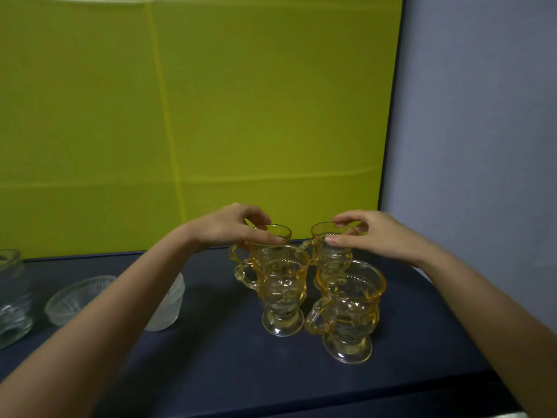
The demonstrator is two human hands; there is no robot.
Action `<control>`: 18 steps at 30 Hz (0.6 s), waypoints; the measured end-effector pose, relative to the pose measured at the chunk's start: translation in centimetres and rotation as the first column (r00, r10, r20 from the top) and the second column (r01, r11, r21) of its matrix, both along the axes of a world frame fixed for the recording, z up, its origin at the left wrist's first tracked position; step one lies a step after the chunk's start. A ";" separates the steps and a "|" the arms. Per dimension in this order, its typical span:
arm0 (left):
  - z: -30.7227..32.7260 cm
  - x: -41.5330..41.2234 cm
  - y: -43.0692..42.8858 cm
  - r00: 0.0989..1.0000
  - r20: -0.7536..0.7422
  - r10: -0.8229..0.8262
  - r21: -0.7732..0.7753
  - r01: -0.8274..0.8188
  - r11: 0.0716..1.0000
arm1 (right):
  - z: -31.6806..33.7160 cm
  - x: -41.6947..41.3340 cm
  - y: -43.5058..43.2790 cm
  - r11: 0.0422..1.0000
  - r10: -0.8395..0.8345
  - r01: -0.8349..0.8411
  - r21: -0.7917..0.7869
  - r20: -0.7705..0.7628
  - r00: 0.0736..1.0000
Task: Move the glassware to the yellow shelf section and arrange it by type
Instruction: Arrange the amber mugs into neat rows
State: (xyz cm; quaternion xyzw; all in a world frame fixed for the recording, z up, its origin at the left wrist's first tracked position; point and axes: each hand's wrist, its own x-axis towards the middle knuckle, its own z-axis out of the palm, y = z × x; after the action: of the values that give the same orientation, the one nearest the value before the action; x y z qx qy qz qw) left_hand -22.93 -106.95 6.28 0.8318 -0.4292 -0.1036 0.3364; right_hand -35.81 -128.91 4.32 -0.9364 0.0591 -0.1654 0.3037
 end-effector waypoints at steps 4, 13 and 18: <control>-0.3 -0.2 1.1 0.999 -0.029 0.017 -0.038 -0.018 0.999 | 0.1 0.7 1.0 0.999 0.035 -0.035 -0.014 -0.005 0.999; -1.0 -0.7 2.4 0.986 0.122 0.114 -0.054 -0.108 0.993 | 0.3 0.3 2.2 0.998 0.047 -0.046 -0.040 0.004 0.999; -2.4 -4.4 3.7 0.869 0.413 0.272 -0.372 -0.112 0.922 | 0.8 -4.3 2.8 0.994 0.067 -0.085 0.072 0.217 0.974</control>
State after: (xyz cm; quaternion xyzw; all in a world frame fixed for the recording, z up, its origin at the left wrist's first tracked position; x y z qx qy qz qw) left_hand -27.34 -103.20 3.86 0.8018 -0.4213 0.2040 0.3714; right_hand -40.07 -126.12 5.11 -0.9017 -0.0033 -0.2511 0.3519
